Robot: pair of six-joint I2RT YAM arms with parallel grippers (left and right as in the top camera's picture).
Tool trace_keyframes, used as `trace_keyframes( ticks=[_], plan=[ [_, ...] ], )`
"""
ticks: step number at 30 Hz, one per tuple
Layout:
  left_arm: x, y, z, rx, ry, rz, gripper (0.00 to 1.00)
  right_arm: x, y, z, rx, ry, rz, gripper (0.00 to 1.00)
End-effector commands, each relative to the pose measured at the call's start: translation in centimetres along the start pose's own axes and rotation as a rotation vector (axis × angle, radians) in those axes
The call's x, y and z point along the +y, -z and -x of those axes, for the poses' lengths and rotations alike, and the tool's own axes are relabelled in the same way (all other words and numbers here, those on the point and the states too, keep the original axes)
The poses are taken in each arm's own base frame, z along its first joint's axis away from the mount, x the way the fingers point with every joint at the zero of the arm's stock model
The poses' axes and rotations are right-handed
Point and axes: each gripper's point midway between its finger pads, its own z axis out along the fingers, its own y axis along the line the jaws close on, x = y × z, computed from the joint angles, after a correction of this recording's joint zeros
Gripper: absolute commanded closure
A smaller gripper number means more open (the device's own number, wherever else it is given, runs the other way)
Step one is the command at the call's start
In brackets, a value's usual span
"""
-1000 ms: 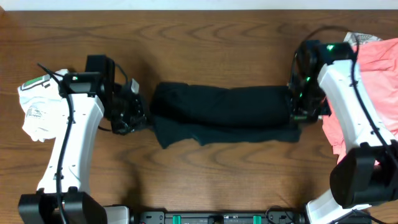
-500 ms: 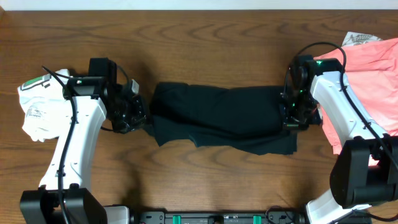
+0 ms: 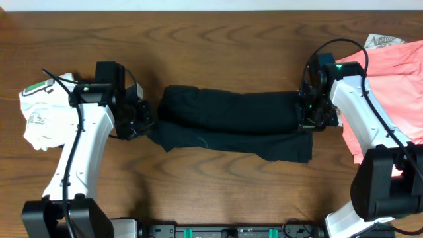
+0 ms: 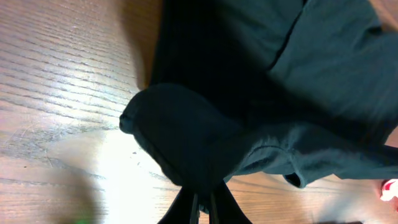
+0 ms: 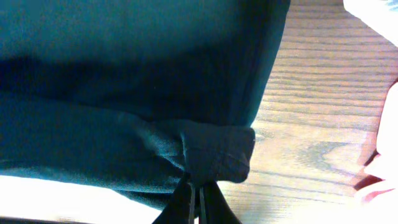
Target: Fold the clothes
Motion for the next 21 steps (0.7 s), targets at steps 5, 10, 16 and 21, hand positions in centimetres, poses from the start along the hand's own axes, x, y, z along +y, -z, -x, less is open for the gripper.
trace_keyframes(
  ticks=[5,10,16,21],
  plan=[
    [1.1,-1.8,0.2,0.038,0.031,0.039,0.94,-0.2,0.0,0.2,-0.017,-0.026,0.008,0.99],
    [1.3,-3.0,1.0,0.044,0.034,0.04,0.94,-0.2,-1.0,0.3,-0.015,-0.032,0.008,0.98],
    [1.4,-4.3,2.1,0.039,0.032,0.039,0.94,-0.3,-2.8,0.8,-0.048,-0.031,0.011,0.99],
    [1.4,-5.0,2.9,0.025,0.026,0.034,0.94,-0.3,-3.6,2.5,-0.121,-0.035,0.012,0.99]
  ],
)
